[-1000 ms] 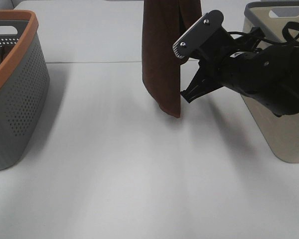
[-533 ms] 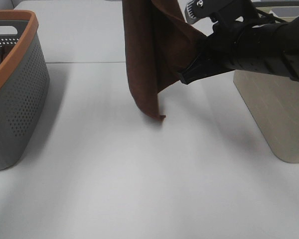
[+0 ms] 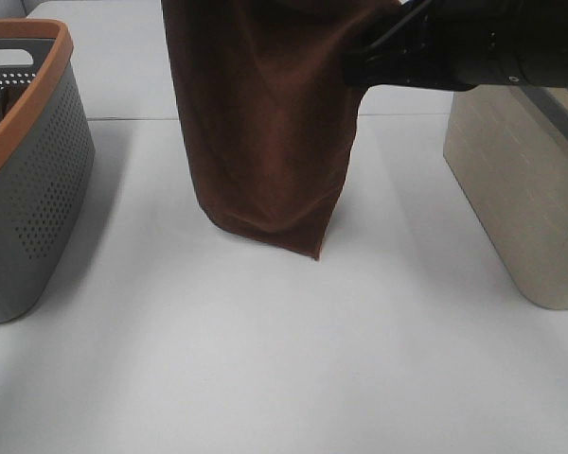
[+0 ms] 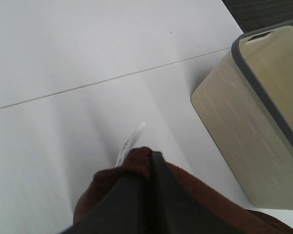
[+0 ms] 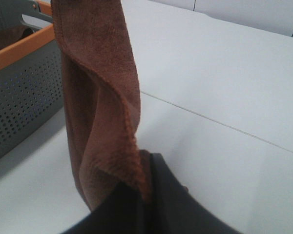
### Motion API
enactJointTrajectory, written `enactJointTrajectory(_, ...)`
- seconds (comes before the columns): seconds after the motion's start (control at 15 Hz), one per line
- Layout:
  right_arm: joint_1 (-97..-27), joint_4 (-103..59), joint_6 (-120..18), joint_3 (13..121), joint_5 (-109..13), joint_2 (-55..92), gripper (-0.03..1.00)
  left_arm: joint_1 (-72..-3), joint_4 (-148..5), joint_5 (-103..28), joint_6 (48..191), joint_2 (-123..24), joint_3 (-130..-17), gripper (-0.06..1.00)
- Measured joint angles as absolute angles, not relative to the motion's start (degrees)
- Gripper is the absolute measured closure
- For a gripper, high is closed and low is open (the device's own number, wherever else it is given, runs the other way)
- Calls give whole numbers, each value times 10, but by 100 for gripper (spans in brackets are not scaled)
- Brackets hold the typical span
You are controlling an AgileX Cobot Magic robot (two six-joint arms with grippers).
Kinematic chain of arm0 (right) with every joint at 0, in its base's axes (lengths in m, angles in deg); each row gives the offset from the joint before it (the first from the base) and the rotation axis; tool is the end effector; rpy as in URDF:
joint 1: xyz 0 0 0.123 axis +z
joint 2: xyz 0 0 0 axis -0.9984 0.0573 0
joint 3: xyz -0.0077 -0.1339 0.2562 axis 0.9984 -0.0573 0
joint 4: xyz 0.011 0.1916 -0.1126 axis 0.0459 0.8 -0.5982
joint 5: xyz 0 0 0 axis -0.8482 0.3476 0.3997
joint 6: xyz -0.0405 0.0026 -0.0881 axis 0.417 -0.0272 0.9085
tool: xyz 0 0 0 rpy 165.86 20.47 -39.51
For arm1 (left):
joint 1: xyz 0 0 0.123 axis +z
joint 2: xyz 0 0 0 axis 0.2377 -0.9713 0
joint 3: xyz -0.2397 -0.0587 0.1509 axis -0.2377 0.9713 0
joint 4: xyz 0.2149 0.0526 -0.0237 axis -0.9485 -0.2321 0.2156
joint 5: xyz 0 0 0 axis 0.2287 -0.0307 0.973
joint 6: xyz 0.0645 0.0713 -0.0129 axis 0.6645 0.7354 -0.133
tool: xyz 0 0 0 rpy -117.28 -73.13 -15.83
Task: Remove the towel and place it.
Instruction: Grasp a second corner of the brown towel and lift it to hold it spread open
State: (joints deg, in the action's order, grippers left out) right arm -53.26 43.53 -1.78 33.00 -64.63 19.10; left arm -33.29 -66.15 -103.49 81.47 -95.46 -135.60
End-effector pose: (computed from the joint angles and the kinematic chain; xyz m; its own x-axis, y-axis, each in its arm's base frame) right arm 0.2242 0.1332 0.3119 -0.3042 -0.1732 -0.9367 -0.4390 0.8982 -0.0235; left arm 0.3934 -0.1711 0.4184 -0.7086 0.0538 -0.7035 0.4056 0.8469 -0.3438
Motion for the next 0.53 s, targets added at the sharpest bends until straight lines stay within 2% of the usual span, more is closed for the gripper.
enactJointTrajectory(0.33,-547,448,-15,332,-673,182,97,-333,-735,-1038,799,-955,-1356,94)
enactJointTrajectory(0.53,-622,466,-13,365,-535,224,97,-333,-757,-1038,797,-955,-1356,94)
